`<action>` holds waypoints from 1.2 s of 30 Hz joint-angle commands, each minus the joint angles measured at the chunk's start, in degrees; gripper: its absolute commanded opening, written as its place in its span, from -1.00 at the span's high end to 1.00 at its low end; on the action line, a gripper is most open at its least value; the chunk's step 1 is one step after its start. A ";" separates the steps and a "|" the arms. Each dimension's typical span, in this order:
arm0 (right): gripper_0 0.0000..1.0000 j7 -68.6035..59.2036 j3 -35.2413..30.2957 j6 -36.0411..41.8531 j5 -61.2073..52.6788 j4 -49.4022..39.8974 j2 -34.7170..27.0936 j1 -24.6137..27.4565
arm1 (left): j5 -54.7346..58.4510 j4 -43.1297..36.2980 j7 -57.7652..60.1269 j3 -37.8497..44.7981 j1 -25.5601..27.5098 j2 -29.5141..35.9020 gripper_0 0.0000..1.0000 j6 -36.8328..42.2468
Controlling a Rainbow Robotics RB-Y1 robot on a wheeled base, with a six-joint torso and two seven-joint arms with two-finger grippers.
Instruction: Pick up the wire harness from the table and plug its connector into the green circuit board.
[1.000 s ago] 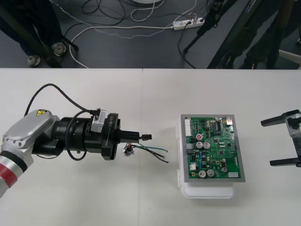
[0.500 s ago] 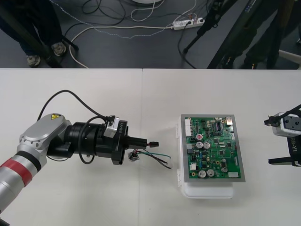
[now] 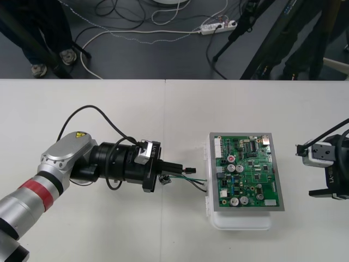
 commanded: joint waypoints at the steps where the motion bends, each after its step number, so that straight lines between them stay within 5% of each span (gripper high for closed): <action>1: -1.00 -0.90 4.46 -0.38 4.14 -1.97 -1.91 -0.07 | -0.40 -0.34 -4.83 -1.65 -3.46 -1.32 1.00 -3.11; 23: -1.00 1.56 14.39 -0.38 19.69 -2.23 2.30 -5.25 | -4.36 -0.34 -8.34 -1.65 -5.74 -4.75 1.00 -2.32; 36: -1.00 7.27 15.71 -0.38 19.08 -1.88 2.39 -6.13 | -5.06 -0.34 -8.34 -1.65 -5.92 -5.54 1.00 -1.00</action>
